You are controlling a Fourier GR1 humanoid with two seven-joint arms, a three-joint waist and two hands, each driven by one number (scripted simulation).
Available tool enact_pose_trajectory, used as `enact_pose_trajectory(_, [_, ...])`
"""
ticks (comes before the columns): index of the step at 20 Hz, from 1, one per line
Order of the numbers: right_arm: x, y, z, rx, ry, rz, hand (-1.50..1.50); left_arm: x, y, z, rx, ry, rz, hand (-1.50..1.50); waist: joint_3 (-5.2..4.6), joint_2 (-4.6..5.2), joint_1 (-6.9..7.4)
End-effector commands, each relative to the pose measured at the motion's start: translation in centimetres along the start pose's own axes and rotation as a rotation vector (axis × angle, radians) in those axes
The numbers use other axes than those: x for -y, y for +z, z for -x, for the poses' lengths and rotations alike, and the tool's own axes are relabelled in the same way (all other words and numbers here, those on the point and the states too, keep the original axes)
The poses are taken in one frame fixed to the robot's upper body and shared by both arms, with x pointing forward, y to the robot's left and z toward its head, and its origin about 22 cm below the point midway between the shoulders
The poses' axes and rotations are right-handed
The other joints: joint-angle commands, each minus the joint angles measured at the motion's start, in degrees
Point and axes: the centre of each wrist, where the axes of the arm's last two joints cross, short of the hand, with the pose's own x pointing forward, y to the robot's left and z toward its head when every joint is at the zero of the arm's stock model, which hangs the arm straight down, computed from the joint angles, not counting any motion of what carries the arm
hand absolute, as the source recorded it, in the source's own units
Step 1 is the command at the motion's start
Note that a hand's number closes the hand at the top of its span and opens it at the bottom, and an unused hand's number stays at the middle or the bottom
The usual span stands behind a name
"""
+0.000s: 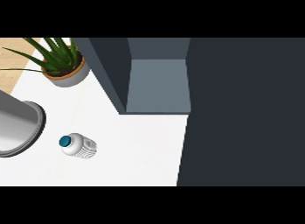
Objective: Pick up the bottled water, place it into the cabinet and close the cabinet
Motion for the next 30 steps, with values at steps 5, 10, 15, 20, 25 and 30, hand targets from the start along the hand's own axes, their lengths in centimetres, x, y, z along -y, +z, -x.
enact_pose_trajectory(5, [-0.6,0.6,-1.8,0.050,0.048,0.026,-1.50,-1.1,1.2,-1.6,-0.033,-0.016,-0.020,-1.50,0.01,0.00,0.03])
enact_pose_trajectory(10, [-0.7,0.1,-2.6,0.037,0.058,0.045,-1.50,-1.9,0.5,0.4,-0.046,-0.036,-0.013,-1.50,-0.02,0.11,-0.22])
enact_pose_trajectory(15, [-2.1,1.3,-2.2,0.021,0.069,0.008,-1.50,-2.4,-0.5,0.5,-0.071,-0.056,-0.027,-1.50,-0.02,-0.04,-0.86])
enact_pose_trajectory(20, [-0.8,0.0,-2.3,0.045,0.082,0.033,-1.50,-2.7,-1.7,3.7,-0.111,-0.087,-0.009,-1.50,-0.02,0.22,-0.61])
enact_pose_trajectory(25, [-1.9,0.6,-2.5,0.030,0.085,0.027,-1.50,-1.2,-1.5,5.6,-0.117,-0.115,-0.007,-1.50,-0.01,0.04,-0.64])
enact_pose_trajectory(30, [-1.6,0.9,-3.5,0.026,0.073,0.024,-1.50,0.4,-4.1,6.7,-0.135,-0.117,-0.017,-1.50,0.01,0.08,-0.86])
